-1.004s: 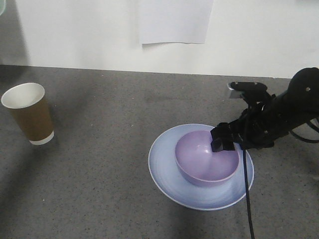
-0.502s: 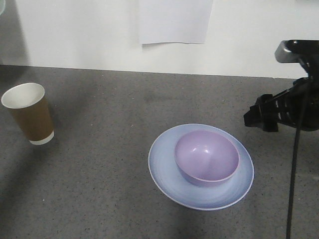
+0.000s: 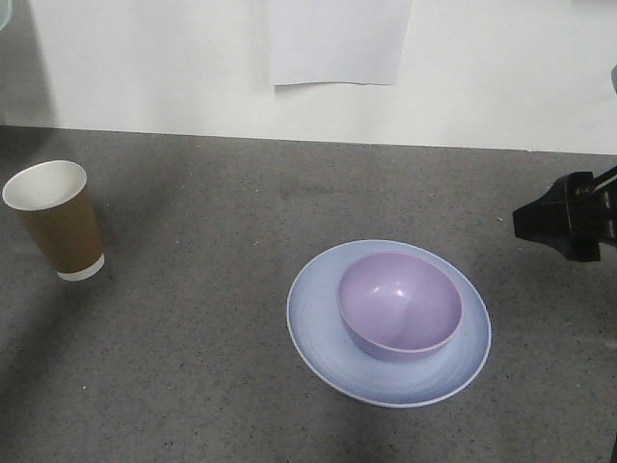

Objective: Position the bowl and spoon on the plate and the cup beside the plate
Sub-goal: 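Open the right gripper and lift it away from the bowl, then move the left gripper with the spoon over the lavender bowl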

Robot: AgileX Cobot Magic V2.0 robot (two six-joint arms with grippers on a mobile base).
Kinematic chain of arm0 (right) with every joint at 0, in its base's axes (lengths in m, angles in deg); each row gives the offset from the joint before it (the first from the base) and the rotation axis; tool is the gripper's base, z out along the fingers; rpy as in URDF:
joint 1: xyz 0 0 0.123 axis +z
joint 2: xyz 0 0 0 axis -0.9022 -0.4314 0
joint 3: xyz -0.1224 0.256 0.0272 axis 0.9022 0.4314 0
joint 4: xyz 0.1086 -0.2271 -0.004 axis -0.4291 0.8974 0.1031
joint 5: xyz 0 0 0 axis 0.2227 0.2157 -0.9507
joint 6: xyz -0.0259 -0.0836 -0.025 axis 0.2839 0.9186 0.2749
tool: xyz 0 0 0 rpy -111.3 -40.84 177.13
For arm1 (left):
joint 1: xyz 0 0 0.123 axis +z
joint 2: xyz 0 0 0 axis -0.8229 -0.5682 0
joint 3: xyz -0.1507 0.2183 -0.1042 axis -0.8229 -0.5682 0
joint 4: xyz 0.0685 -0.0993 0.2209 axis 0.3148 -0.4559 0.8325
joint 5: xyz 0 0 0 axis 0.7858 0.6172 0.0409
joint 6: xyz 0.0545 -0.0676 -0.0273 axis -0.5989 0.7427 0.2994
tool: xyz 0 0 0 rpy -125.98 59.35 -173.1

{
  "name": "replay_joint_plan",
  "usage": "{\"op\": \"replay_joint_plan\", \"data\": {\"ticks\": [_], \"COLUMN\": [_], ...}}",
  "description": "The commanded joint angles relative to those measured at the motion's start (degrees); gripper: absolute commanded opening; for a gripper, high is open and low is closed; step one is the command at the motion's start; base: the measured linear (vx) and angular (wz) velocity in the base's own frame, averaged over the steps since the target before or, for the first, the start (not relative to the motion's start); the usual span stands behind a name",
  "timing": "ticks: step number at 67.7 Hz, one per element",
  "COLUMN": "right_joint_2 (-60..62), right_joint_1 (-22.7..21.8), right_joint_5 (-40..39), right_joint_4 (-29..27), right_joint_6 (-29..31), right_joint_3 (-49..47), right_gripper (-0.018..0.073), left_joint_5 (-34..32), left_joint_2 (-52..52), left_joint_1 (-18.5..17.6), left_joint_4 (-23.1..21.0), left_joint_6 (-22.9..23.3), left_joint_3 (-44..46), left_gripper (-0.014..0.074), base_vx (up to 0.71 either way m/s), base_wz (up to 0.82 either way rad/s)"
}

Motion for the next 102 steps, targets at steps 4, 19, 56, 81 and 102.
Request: {"op": "replay_joint_plan", "data": {"ticks": [4, 19, 56, 81, 102], "right_joint_2": [0.86, 0.86, 0.86, 0.86, 0.86], "right_joint_1": [-0.37, -0.37, -0.37, -0.37, -0.37], "right_joint_5": [-2.59, -2.59, -2.59, -2.65, -2.60], "right_joint_4": [0.39, 0.91, 0.91, 0.89, 0.78], "right_joint_6": [0.49, 0.49, 0.49, 0.49, 0.49], "right_joint_3": [-1.34, -1.34, -1.34, -1.34, -1.34], "right_gripper": [0.0545, 0.0545, 0.0545, 0.0545, 0.0545], "left_joint_5": [-1.47, -1.41, -1.41, -1.38, -1.38], "left_joint_2": [1.48, -0.73, -16.16, -24.63, -32.44], "left_joint_1": [0.01, -0.54, -15.89, -23.52, -27.93], "left_joint_4": [-5.87, -12.66, -15.07, -14.91, -13.28], "left_joint_6": [-3.82, -8.66, -15.26, -16.37, -16.37], "left_joint_3": [1.81, 1.81, 1.87, 10.48, 15.87], "left_gripper": [-0.0006, -0.0007, -0.0007, -0.0007, -0.0007], "base_vx": [0.00, 0.00, 0.00, 0.00, 0.00], "base_wz": [0.00, 0.00, 0.00, 0.00, 0.00]}}
